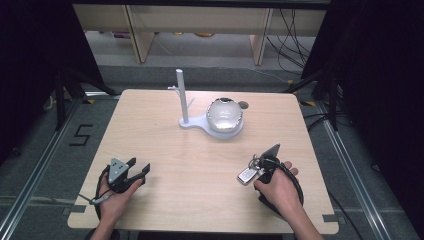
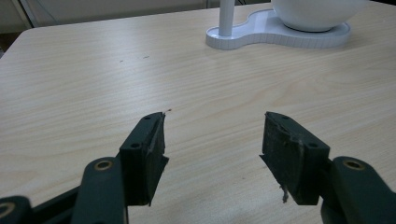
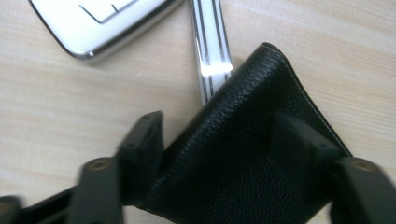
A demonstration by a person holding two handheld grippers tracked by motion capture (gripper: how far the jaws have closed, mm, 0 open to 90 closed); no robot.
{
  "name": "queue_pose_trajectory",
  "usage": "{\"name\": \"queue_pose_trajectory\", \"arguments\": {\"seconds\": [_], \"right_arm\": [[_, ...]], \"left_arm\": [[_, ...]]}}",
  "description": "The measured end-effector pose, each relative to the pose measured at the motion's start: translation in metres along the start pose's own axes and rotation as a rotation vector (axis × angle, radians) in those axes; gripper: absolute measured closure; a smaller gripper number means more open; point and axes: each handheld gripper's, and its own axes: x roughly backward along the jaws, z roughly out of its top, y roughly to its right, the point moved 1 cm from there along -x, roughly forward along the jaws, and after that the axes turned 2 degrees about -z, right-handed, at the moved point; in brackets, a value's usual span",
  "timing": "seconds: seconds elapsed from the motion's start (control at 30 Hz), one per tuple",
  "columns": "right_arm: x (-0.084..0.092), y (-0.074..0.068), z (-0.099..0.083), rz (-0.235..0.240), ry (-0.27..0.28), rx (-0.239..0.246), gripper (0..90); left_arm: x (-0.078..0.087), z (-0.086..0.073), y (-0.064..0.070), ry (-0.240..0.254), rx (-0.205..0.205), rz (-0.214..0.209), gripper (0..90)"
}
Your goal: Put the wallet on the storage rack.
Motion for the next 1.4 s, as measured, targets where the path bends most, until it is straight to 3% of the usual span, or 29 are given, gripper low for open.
{"name": "queue_pose_trajectory", "arguments": {"seconds": [0.07, 0.17, 0.2, 0.27, 0.3, 0.33, 0.47, 0.57, 0.6, 0.63, 0.77, 0.8, 0.87, 0.93, 0.97, 1.0, 1.1, 1.23, 1.27, 1.33, 1.4], "right_arm": [[0.005, 0.004, -0.001, 0.001, -0.017, 0.021, 52.5], [0.008, 0.009, -0.002, 0.014, -0.019, 0.036, 59.2], [0.01, 0.012, -0.002, 0.043, -0.035, 0.05, 61.3], [0.012, 0.015, -0.003, 0.023, -0.039, 0.053, 65.4], [0.012, 0.017, -0.003, 0.047, -0.047, 0.06, 67.0], [0.013, 0.017, -0.004, 0.023, -0.034, 0.054, 69.4], [0.022, 0.023, -0.008, 0.02, -0.031, 0.093, 76.6], [0.037, 0.031, -0.013, 0.023, 0.009, 0.116, 80.4], [0.04, 0.033, -0.014, 0.018, 0.015, 0.122, 81.1], [0.043, 0.037, -0.014, 0.045, 0.029, 0.13, 81.7], [0.057, 0.047, -0.018, 0.012, 0.073, 0.14, 82.9], [0.062, 0.052, -0.019, 0.029, 0.083, 0.149, 83.2], [0.069, 0.059, -0.021, -0.021, 0.097, 0.144, 83.5], [0.072, 0.065, -0.021, -0.013, 0.112, 0.134, 83.8], [0.072, 0.069, -0.021, 0.03, 0.119, 0.139, 83.9], [0.076, 0.072, -0.021, -0.004, 0.129, 0.111, 84.1], [0.079, 0.075, -0.021, 0.013, 0.157, 0.093, 84.2], [0.085, 0.078, -0.021, 0.017, 0.189, 0.124, 84.4], [0.087, 0.076, -0.021, 0.026, 0.187, 0.114, 84.4], [0.09, 0.076, -0.019, 0.038, 0.211, 0.147, 84.5], [0.096, 0.071, -0.017, 0.075, 0.222, 0.131, 84.6]], "left_arm": [[0.0, 0.0, 0.0, 0.0, 0.003, 0.001, 38.9], [0.0, 0.0, 0.0, 0.0, 0.0, -0.001, 38.9], [-0.001, 0.0, 0.0, 0.001, -0.001, -0.003, 39.0], [-0.001, 0.0, 0.0, 0.002, -0.001, -0.003, 38.9], [0.0, 0.0, 0.0, -0.001, -0.002, 0.001, 38.9], [0.0, 0.0, 0.0, -0.001, -0.001, 0.001, 38.9], [0.0, 0.0, 0.0, 0.0, 0.002, 0.001, 38.9], [0.0, 0.0, 0.0, -0.001, 0.0, 0.0, 38.9], [0.0, 0.0, 0.0, -0.001, -0.001, 0.0, 38.9], [0.0, 0.0, 0.0, -0.001, 0.0, 0.0, 38.9], [0.0, 0.0, 0.0, 0.0, -0.002, 0.001, 38.9], [0.0, 0.0, 0.0, -0.001, -0.002, 0.001, 38.9], [0.0, 0.0, 0.0, 0.002, -0.002, -0.002, 38.9], [-0.001, 0.0, 0.0, 0.002, -0.001, -0.001, 39.0], [-0.001, 0.0, 0.0, 0.002, -0.001, -0.001, 39.0], [-0.001, 0.0, 0.0, 0.002, -0.001, -0.001, 39.0], [-0.001, 0.0, 0.0, 0.002, -0.001, 0.0, 38.9], [0.0, 0.0, 0.0, 0.003, -0.001, 0.0, 39.0], [0.0, 0.0, 0.0, -0.002, -0.002, 0.004, 38.9], [0.0, 0.0, 0.0, 0.0, -0.001, 0.002, 38.9], [0.0, 0.0, 0.0, 0.0, -0.001, 0.002, 38.9]]}}
